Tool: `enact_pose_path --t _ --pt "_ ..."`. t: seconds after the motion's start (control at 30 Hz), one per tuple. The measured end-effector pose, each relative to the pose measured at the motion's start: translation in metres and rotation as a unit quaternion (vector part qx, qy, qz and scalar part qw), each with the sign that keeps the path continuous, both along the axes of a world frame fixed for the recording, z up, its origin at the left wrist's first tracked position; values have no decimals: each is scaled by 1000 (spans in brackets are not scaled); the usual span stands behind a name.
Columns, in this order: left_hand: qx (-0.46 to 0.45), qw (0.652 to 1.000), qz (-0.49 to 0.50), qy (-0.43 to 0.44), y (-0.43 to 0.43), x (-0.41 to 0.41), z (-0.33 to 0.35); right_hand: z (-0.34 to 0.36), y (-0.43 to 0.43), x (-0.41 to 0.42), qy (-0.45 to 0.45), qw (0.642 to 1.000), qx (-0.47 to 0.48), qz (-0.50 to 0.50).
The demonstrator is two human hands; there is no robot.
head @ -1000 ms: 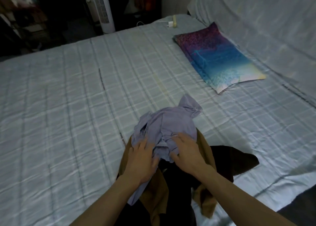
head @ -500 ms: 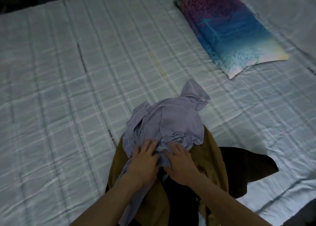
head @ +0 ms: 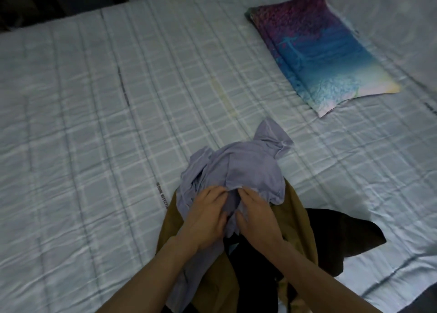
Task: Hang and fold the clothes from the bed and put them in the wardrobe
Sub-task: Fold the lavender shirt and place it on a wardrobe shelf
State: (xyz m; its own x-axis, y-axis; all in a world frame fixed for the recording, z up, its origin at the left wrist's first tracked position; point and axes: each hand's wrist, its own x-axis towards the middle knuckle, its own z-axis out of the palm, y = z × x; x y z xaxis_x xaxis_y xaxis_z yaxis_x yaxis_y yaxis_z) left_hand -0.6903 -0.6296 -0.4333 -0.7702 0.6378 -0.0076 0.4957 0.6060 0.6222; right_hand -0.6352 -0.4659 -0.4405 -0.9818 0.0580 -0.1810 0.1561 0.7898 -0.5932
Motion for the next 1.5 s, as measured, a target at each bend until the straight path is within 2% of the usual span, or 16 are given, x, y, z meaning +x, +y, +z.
enact_pose_path --t 0.1,0.23,0.43,0.53,0.67,0.87,1.23,1.5 --pt "58 998 26 7 -2 -2 35 35 -1 -6 46 997 -46 -32" --pt "100 994 50 11 -10 -4 86 88 -2 -11 143 988 -52 -20" --pt "199 970 103 89 -27 17 166 161 -13 -1 298 949 -91 -54" --pt "224 955 125 150 -38 33 201 197 -21 9 323 940 -97 -47" --pt "228 947 133 182 -55 53 231 235 -39 27 334 938 -93 -24" --pt "186 955 135 190 -83 87 261 280 -62 66 374 925 -69 3" --pt "-1 949 189 252 -138 130 281 354 -84 146 471 880 -44 -30" --pt "-43 931 248 265 -160 169 314 391 -61 183 495 864 -75 -54"
